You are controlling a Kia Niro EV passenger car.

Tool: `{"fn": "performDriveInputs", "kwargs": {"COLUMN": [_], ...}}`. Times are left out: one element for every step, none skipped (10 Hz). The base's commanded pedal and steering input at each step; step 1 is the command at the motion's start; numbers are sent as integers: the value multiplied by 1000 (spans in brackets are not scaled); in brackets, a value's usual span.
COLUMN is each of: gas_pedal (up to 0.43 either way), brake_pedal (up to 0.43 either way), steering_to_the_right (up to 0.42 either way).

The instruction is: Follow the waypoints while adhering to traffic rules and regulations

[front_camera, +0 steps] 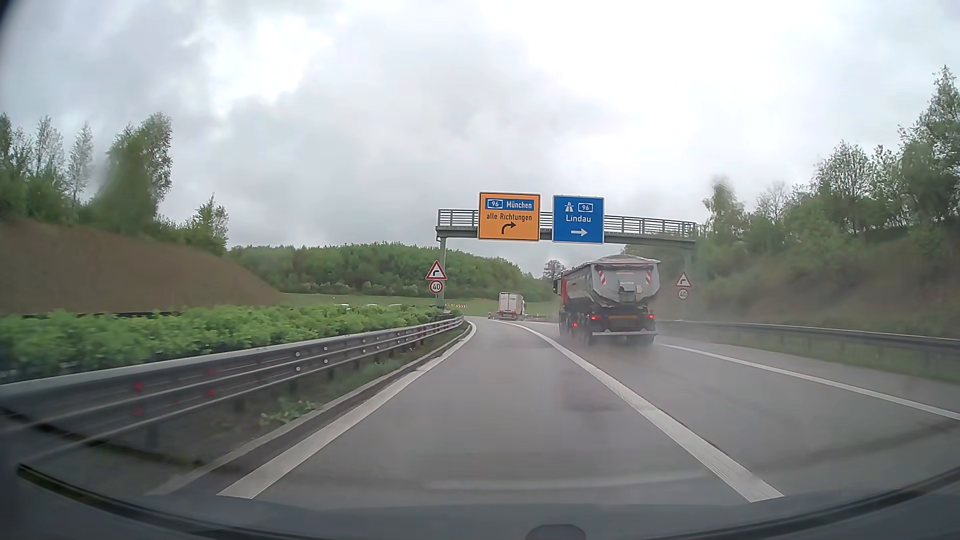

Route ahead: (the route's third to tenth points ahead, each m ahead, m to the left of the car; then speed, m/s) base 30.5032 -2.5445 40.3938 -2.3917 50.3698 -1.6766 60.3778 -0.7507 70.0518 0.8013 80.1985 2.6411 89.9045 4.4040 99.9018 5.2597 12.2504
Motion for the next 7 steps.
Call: {"fn": "performDriveInputs", "kwargs": {"gas_pedal": [0,0,0,0,0,0,0], "brake_pedal": [0,0,0,0,0,0,0], "steering_to_the_right": [4,4,3,2,0,0,0]}}
